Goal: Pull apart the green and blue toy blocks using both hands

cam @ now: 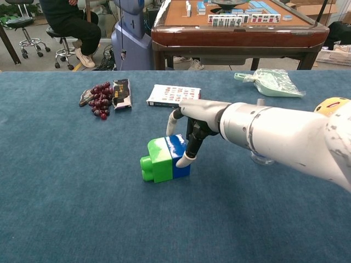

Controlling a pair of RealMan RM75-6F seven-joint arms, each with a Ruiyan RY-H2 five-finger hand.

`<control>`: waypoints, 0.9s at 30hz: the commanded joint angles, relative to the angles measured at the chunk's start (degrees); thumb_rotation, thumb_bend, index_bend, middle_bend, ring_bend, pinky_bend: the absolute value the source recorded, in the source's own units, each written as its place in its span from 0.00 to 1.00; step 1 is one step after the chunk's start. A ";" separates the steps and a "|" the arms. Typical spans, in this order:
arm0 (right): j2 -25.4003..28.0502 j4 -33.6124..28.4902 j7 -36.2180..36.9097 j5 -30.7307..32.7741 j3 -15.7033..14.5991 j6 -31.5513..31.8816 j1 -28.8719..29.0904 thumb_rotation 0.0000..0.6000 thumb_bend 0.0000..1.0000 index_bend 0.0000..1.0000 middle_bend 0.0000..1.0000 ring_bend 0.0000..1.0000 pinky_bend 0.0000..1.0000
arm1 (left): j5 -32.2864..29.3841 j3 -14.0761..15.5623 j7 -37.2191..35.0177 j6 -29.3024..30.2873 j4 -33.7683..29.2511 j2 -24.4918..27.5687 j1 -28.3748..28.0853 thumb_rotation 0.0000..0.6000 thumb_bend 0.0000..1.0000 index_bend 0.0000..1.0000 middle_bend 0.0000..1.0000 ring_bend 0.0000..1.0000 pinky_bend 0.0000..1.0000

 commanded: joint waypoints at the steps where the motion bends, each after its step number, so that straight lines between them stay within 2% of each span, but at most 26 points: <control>1: -0.08 0.19 0.00 0.08 -0.09 0.10 0.09 1.00 0.00 0.35 1.00 0.99 1.00 | -0.04 0.01 -0.05 0.00 0.03 -0.02 0.03 1.00 0.16 0.34 0.35 0.36 0.44; 14: -1.15 2.24 0.55 0.38 -0.32 0.02 0.45 1.00 0.00 0.40 1.00 1.00 1.00 | 0.09 0.12 0.19 -0.23 0.04 -0.41 -0.05 1.00 0.16 0.34 0.35 0.36 0.45; 21: -1.22 2.20 1.78 -1.75 -0.46 0.80 -0.25 1.00 0.05 0.50 1.00 1.00 1.00 | -0.07 -0.03 -0.05 -0.29 0.05 -0.33 -0.10 1.00 0.16 0.34 0.35 0.36 0.47; 27: 0.75 -0.12 3.77 -4.31 -0.61 1.49 -1.91 1.00 0.06 0.57 1.00 1.00 1.00 | 0.06 -0.33 0.08 -0.38 -0.12 -0.25 -0.43 1.00 0.16 0.34 0.35 0.36 0.50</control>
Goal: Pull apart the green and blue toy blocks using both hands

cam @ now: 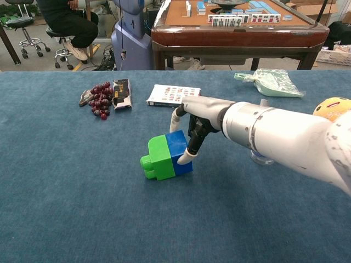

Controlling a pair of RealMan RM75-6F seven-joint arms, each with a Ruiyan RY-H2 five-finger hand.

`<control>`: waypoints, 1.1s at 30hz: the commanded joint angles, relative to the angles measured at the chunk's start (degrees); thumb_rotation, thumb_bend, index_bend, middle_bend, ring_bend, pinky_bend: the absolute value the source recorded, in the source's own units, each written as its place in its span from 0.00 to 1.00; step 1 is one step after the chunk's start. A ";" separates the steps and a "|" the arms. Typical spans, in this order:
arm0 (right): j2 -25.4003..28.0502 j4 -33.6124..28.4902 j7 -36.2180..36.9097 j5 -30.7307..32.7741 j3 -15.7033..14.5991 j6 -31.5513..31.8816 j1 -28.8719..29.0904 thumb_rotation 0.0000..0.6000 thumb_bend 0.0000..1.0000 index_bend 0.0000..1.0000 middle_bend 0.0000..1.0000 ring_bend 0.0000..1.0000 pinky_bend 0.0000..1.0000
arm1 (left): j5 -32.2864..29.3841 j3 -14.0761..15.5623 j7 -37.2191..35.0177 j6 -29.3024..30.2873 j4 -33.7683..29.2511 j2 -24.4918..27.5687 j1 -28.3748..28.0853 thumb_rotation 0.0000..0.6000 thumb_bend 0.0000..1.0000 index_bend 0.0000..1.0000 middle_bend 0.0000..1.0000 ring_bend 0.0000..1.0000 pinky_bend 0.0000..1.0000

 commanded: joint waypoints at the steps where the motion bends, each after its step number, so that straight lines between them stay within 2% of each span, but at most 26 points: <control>1: 1.55 -1.59 1.47 -1.14 0.12 0.15 -1.08 1.00 0.06 0.58 1.00 1.00 1.00 | 0.10 -0.19 0.05 -0.09 -0.24 0.17 -0.22 1.00 0.16 0.34 0.35 0.36 0.51; 10: 8.14 -7.74 6.55 -4.67 1.58 0.30 -4.28 1.00 0.07 0.61 1.00 1.00 1.00 | -0.20 -2.60 -0.36 -0.56 -3.62 1.37 -2.14 1.00 0.17 0.34 0.35 0.36 0.65; 12: 9.61 -9.18 7.40 -5.51 1.89 0.49 -4.86 1.00 0.07 0.61 1.00 1.00 1.00 | -0.65 -3.37 -0.48 -1.09 -4.78 1.61 -2.87 1.00 0.16 0.34 0.36 0.39 0.69; 18: 13.91 -13.70 11.42 -8.68 3.00 0.15 -6.78 1.00 0.07 0.62 1.00 1.00 1.00 | -2.96 -6.74 -1.53 -4.87 -8.97 2.45 -6.81 1.00 0.16 0.32 0.55 0.59 0.86; 23: 16.19 -15.61 15.59 -10.60 3.77 -1.98 -7.75 1.00 0.07 0.62 1.00 1.00 1.00 | -6.74 -10.34 -3.13 -9.90 -13.07 3.69 -11.33 1.00 0.08 0.26 0.71 0.76 0.99; 28: 17.98 -16.55 17.20 -10.18 4.47 -4.07 -7.23 1.00 0.07 0.62 1.00 1.00 1.00 | -10.28 -13.31 -2.70 -13.70 -15.82 4.41 -15.60 1.00 0.04 0.24 0.78 0.83 1.00; 33: 20.14 -18.94 14.46 -6.74 5.17 -3.39 -5.12 1.00 0.07 0.62 1.00 1.00 1.00 | -13.35 -15.31 -0.84 -16.53 -18.18 4.08 -19.77 1.00 0.02 0.23 0.84 0.88 1.00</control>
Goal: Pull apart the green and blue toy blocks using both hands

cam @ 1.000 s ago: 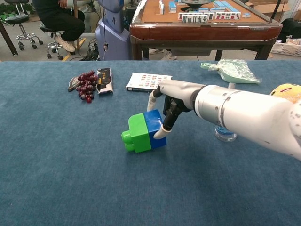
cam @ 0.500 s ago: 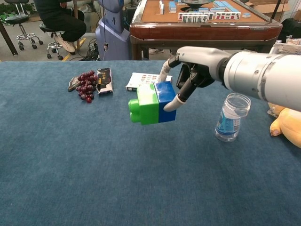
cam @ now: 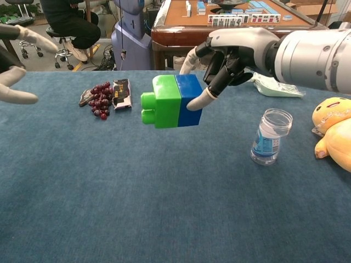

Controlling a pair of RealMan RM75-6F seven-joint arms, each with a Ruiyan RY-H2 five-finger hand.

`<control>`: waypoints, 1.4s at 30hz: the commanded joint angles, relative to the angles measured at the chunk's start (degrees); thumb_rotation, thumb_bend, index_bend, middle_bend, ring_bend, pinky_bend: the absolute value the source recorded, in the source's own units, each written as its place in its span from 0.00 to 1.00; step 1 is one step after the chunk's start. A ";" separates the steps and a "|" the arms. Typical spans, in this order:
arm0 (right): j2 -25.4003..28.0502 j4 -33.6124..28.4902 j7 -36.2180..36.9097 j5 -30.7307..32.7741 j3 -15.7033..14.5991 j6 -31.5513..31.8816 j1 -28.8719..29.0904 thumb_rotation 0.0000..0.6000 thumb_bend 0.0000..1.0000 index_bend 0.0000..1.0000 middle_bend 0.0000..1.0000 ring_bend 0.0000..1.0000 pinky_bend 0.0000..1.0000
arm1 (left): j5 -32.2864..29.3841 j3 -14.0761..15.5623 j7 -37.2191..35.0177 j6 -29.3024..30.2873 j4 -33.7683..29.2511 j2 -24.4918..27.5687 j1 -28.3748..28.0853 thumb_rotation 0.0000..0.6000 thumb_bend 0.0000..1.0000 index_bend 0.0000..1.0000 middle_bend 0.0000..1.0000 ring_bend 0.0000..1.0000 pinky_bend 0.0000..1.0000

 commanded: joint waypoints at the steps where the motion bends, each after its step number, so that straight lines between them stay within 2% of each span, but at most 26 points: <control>1: 1.35 -1.98 -2.23 2.53 0.63 1.17 1.62 1.00 0.07 0.62 1.00 1.00 1.00 | -1.85 -1.32 1.91 -1.63 -1.68 -0.40 -2.69 1.00 0.02 0.23 0.85 0.88 1.00; 7: 2.73 -4.62 -4.91 6.93 1.58 3.47 3.95 1.00 0.07 0.62 1.00 1.00 1.00 | -5.69 -2.28 6.36 -2.82 -3.37 -2.25 -6.99 1.00 0.00 0.22 0.88 0.91 1.00; 15: 3.58 -5.55 -5.86 12.06 2.64 4.44 6.61 1.00 0.07 0.62 1.00 1.00 1.00 | -14.88 -2.58 13.33 -2.61 -4.79 -5.83 -12.84 1.00 0.00 0.18 0.90 0.93 1.00; 26: 2.46 -4.03 -5.15 13.97 2.72 4.93 8.62 1.00 0.07 0.62 1.00 1.00 1.00 | -24.28 -3.45 16.31 0.51 -5.42 -11.26 -18.04 1.00 0.00 0.16 0.90 0.93 1.00; 34: 1.31 -3.48 -4.50 13.93 2.50 5.37 9.52 1.00 0.07 0.62 1.00 1.00 1.00 | -28.64 -4.19 17.07 3.98 -4.90 -14.45 -20.45 1.00 0.00 0.15 0.90 0.93 1.00; 42: 0.60 -3.11 -3.97 13.64 2.26 5.77 9.96 1.00 0.07 0.62 1.00 1.00 1.00 | -29.88 -4.16 17.44 7.39 -4.45 -16.82 -21.32 1.00 0.00 0.23 0.94 0.97 1.00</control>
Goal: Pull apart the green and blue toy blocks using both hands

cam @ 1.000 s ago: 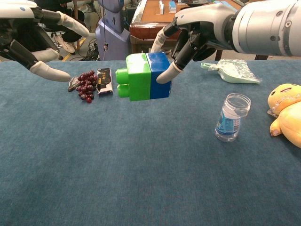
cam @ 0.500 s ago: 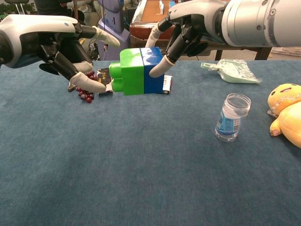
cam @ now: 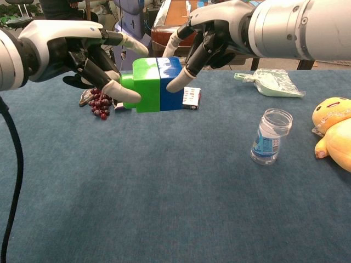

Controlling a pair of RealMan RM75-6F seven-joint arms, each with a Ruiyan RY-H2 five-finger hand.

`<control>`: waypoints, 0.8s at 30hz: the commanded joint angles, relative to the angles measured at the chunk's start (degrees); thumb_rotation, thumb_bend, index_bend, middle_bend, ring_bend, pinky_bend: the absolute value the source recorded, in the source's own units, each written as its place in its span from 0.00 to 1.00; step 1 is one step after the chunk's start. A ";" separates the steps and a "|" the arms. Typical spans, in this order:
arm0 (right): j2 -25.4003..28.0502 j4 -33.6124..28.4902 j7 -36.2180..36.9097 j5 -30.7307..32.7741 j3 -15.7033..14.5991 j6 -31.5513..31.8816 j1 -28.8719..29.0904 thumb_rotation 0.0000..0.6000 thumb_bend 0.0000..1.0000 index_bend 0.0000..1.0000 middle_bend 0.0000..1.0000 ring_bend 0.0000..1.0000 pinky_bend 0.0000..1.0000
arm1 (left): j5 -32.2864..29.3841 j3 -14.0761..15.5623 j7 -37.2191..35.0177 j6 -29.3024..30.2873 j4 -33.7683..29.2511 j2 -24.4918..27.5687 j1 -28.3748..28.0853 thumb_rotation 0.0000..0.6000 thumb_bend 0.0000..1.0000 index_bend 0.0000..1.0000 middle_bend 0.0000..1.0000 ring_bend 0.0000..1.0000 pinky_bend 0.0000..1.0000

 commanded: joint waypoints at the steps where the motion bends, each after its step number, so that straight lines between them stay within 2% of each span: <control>1: -0.17 0.10 0.16 -0.12 -0.10 0.04 0.09 1.00 0.07 0.62 1.00 1.00 1.00 | -0.05 0.24 0.43 1.50 0.21 -1.00 -0.22 1.00 0.00 0.24 0.95 0.97 1.00; 10: -0.63 0.50 0.72 -0.64 -0.48 -0.17 0.29 1.00 0.07 0.63 1.00 1.00 1.00 | -0.12 0.24 1.69 5.27 0.81 -3.68 -0.61 1.00 0.00 0.34 1.00 1.00 1.00; 24: -0.64 0.60 1.72 -1.62 -0.96 -0.45 0.06 1.00 0.07 0.63 1.00 1.00 1.00 | -0.54 -0.32 2.99 8.89 1.82 -6.72 -0.66 1.00 0.00 0.49 1.00 1.00 1.00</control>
